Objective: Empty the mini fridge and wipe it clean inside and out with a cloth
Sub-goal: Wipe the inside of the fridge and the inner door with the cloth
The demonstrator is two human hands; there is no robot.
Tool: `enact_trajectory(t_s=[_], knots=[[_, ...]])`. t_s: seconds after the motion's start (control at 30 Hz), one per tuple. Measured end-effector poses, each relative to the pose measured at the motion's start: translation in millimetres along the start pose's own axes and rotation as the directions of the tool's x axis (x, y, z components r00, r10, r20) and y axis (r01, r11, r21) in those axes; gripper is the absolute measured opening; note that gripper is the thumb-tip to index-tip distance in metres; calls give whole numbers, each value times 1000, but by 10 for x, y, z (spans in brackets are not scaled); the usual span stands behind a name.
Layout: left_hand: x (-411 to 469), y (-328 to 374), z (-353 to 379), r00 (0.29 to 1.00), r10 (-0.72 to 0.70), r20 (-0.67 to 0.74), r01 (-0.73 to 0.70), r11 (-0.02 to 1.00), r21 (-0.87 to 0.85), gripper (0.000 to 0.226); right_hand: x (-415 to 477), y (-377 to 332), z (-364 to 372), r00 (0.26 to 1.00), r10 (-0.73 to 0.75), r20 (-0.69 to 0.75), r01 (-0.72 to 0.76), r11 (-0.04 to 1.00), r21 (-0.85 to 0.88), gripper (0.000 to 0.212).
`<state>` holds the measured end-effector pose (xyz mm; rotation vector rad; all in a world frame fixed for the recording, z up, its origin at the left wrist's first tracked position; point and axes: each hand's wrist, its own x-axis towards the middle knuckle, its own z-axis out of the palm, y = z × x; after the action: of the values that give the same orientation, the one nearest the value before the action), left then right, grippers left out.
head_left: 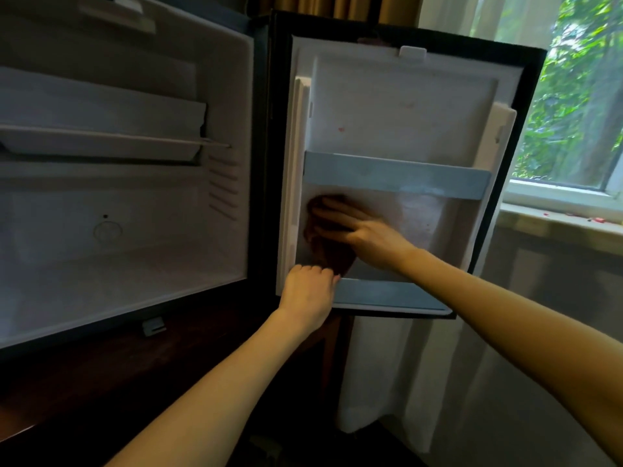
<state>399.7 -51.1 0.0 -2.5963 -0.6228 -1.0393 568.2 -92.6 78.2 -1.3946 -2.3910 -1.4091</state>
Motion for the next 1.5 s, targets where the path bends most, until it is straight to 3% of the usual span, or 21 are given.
enact_trajectory(t_s=[0.1, 0.2, 0.3, 0.43, 0.6, 0.7, 0.77, 0.83, 0.9, 0.97, 1.07, 1.17, 1.23, 1.3, 1.5], knots=[[14, -12, 14, 1000, -17, 7, 17, 1000, -3, 23, -281, -18, 2, 969, -175, 173, 159, 982, 102, 46], [8, -8, -18, 995, -10, 103, 8, 1000, 19, 30, -783, 98, -184, 966, -105, 236, 98, 994, 38, 59], [17, -5, 11, 983, -40, 180, 25, 996, 84, 43, -1126, 217, -328, 984, 134, 116, -125, 989, -82, 55], [38, 32, 5, 975, -53, 217, 31, 994, 104, 47, -968, 194, -292, 934, 343, -100, -352, 932, -91, 41], [52, 40, -8, 963, -81, 256, 52, 992, 118, 48, -521, 42, -62, 933, 322, -158, -328, 944, -14, 39], [67, 25, -9, 959, -94, 266, 55, 987, 149, 49, -452, -32, -25, 991, 131, 20, -132, 990, 50, 45], [71, 19, -18, 959, -91, 268, 48, 985, 164, 49, -575, -40, -82, 982, 50, 184, -68, 993, 92, 60], [75, 21, -32, 957, -90, 277, 42, 984, 174, 50, -782, -45, -159, 966, 90, 241, -104, 993, 49, 72], [81, 25, -33, 957, -96, 275, 46, 982, 182, 52, -993, -104, -219, 950, 253, 186, -252, 967, -27, 78], [76, 36, -41, 954, -110, 278, 61, 982, 179, 52, -1147, -215, -249, 869, 491, 60, -487, 871, -68, 81], [72, 34, -30, 955, -108, 277, 60, 983, 175, 53, -1087, -398, -249, 581, 812, -58, -812, 583, 20, 82], [60, 22, -53, 956, -100, 274, 56, 985, 165, 52, -702, -507, -211, 271, 962, -16, -953, 271, 137, 84], [40, 28, -54, 958, -97, 268, 59, 987, 148, 52, -425, -567, -182, 205, 979, 10, -962, 200, 188, 83], [39, 35, -37, 961, -98, 257, 66, 989, 129, 51, -190, -626, -163, 252, 964, 84, -957, 235, 172, 80], [60, 44, 17, 971, -110, 212, 88, 990, 110, 49, 204, -690, -143, 570, 812, 121, -813, 537, 227, 90]])
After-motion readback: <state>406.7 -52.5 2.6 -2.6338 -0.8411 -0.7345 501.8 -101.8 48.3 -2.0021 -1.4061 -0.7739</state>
